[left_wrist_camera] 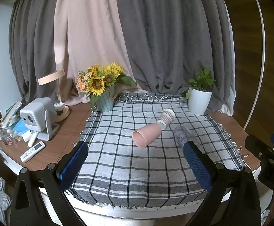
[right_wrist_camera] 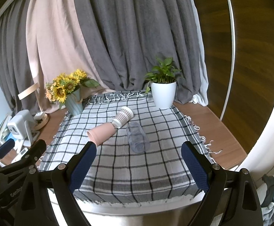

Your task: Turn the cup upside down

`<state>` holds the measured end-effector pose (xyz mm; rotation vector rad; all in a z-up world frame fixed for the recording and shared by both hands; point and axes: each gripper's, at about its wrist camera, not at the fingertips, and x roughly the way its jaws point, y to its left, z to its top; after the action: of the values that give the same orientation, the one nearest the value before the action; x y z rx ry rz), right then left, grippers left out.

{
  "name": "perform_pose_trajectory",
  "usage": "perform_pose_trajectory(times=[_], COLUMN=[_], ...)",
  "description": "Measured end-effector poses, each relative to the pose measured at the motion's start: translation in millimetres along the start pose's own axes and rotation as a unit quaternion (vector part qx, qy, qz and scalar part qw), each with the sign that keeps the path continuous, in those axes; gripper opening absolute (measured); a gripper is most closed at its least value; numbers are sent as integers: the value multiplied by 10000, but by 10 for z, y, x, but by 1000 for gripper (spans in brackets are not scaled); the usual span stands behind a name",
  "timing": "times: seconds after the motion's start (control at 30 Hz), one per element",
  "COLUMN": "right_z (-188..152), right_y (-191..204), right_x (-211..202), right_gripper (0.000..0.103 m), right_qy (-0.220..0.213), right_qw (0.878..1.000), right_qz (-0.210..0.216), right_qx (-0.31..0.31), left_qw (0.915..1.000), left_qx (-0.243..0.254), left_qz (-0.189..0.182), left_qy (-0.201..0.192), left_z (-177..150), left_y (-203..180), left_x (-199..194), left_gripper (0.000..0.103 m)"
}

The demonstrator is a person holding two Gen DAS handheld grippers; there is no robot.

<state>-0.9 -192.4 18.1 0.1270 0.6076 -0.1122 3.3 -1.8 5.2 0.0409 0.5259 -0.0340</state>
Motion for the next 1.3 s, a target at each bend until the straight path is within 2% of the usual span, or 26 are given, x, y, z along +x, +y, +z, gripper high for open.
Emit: perform_pose_trajectory(times=[1.3], right_z=[2], right_y=[-42], right_x=[-26], right_gripper=[92], right_qy=[1], right_qw=[10000], right_qz=[8], right_qx=[32], left_qw=[9999], left_qx=[31], left_qz=[-110], left_qy=[-49], left_z=[39], left_y=[-95], left_x=[-10], left_gripper=[103])
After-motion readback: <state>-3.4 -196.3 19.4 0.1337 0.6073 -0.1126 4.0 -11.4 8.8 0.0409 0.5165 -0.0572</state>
